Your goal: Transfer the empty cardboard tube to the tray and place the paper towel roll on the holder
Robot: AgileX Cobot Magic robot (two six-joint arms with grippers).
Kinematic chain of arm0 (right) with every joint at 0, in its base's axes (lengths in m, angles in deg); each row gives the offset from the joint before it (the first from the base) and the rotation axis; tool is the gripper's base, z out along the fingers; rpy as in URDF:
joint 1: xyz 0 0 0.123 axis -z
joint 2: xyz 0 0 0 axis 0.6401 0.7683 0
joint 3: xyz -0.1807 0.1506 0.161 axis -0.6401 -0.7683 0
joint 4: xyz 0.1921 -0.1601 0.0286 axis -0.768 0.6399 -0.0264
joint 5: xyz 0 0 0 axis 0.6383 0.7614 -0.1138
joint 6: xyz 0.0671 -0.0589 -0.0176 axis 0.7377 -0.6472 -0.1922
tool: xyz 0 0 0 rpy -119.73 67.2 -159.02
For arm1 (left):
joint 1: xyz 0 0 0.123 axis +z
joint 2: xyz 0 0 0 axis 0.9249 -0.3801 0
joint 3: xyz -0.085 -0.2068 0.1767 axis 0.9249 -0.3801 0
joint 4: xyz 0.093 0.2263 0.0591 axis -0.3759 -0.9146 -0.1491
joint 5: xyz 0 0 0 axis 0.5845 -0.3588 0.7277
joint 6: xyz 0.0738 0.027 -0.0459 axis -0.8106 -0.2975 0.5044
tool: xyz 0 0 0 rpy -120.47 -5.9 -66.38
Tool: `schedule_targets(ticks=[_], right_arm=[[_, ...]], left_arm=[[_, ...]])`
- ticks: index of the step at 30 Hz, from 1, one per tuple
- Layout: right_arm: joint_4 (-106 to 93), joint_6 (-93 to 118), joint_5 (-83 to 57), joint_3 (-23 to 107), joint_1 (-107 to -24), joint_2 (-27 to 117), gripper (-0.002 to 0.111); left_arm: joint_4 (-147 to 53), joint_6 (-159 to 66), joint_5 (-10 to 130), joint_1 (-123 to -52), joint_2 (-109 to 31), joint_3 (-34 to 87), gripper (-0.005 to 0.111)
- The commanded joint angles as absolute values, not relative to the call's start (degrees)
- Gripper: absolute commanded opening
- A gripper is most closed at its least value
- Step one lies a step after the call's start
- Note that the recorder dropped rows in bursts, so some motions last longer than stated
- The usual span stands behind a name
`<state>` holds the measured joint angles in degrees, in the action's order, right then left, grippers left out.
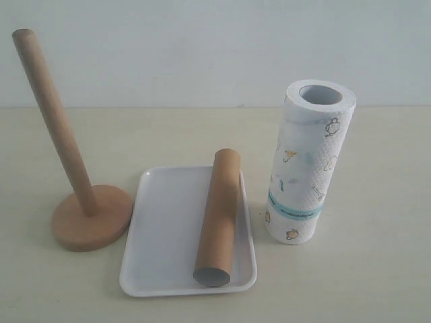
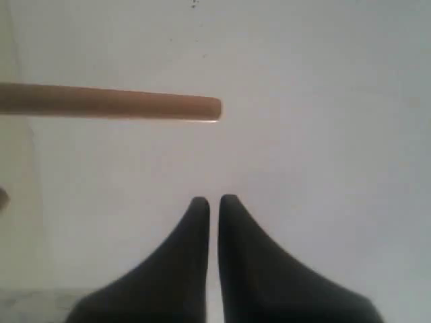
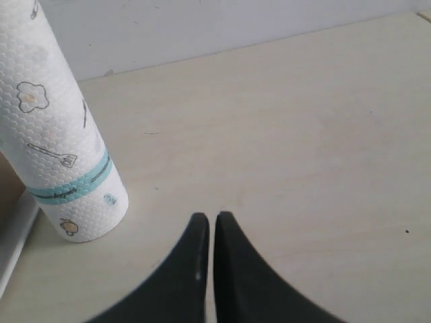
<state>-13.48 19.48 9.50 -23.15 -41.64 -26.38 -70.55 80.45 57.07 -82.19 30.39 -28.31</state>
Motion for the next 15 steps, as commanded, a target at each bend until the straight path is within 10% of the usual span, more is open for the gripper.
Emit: schedule_targets(ticks=[1,15], right_arm=[[-13.3,19.3,9.0,-23.1,-41.7,-26.6,0.003],[-13.3,19.3,9.0,-23.1,-41.7,-26.6,0.003]], left_arm=[[-63.0,80.8,75.9,-77.4,30.5,-28.4,0.004],[-53.3,68.3,58.5,-77.5,30.5,-34.1,0.004]])
